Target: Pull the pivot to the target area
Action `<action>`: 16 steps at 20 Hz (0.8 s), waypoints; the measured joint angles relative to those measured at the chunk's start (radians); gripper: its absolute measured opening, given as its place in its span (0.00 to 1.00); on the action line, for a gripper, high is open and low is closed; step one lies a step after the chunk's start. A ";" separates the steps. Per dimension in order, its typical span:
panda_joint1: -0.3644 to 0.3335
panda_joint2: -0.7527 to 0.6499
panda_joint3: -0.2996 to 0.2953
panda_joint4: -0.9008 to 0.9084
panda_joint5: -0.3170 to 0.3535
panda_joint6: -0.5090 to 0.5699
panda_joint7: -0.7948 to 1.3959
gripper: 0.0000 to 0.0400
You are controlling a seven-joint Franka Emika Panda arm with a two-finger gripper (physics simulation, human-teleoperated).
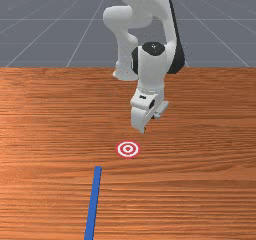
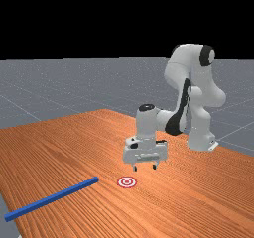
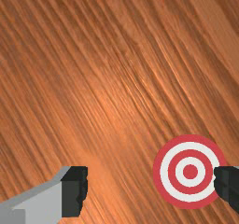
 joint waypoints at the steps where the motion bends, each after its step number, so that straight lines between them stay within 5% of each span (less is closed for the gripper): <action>1: 0.051 0.014 0.000 0.025 0.000 -0.012 0.095 1.00; 8: 0.346 0.225 0.037 0.411 -0.022 -0.184 0.492 1.00; 9: 0.412 0.352 0.010 0.644 0.000 -0.297 0.735 1.00; 11: 0.488 0.491 0.009 0.899 0.011 -0.411 0.885 1.00; 13: 0.545 0.414 -0.007 0.781 0.022 -0.393 0.996 1.00; 16: 0.510 0.221 -0.050 0.453 0.064 -0.242 1.015 1.00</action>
